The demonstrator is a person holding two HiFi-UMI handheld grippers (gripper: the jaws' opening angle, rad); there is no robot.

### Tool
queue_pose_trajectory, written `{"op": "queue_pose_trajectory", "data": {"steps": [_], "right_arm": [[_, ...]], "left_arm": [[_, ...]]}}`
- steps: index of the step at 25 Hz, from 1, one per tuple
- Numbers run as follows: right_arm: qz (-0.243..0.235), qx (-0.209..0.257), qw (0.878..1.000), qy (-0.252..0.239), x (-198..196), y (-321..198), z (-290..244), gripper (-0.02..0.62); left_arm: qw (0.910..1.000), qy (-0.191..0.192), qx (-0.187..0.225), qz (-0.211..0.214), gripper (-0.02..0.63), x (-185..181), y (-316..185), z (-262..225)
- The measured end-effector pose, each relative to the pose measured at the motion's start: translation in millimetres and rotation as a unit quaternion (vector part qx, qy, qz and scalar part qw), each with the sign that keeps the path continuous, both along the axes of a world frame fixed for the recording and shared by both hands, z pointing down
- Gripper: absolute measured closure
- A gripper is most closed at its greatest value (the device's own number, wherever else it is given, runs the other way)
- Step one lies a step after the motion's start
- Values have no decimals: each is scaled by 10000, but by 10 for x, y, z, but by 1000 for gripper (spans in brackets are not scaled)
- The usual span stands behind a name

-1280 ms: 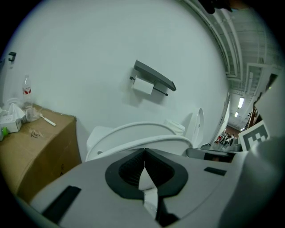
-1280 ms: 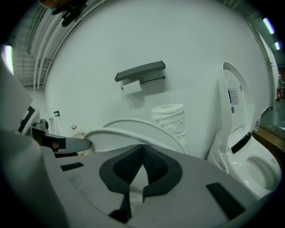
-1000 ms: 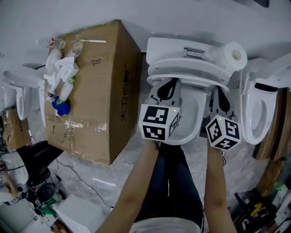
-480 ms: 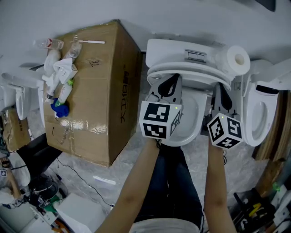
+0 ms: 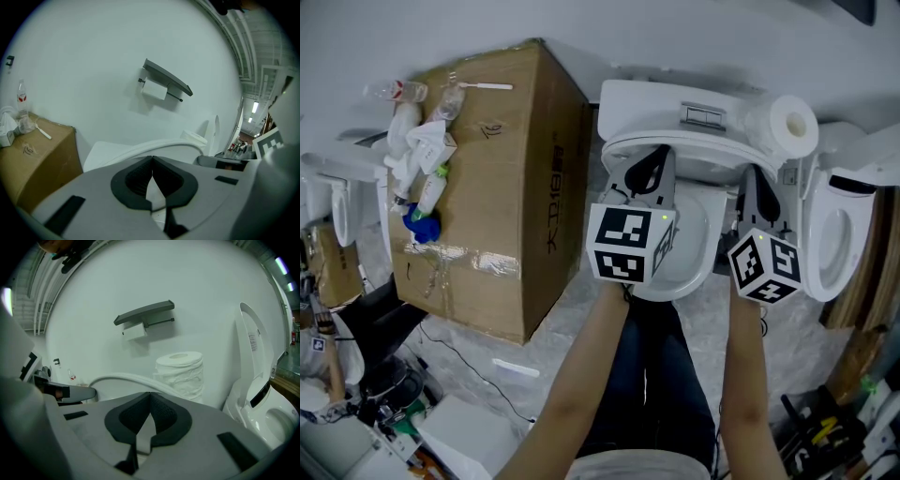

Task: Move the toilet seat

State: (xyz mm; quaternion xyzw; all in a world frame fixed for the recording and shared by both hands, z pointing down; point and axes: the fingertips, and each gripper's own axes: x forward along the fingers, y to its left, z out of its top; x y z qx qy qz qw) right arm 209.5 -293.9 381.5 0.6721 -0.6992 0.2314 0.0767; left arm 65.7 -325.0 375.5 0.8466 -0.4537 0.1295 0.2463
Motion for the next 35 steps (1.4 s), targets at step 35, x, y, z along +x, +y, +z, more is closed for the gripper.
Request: {"op": "queue_pose_trajectory", "data": {"steps": [35], "right_arm": [[-47, 109, 9999, 11, -223, 924, -193, 580]], "left_arm": [[9996, 28, 52, -273, 589, -148, 946, -101]]}}
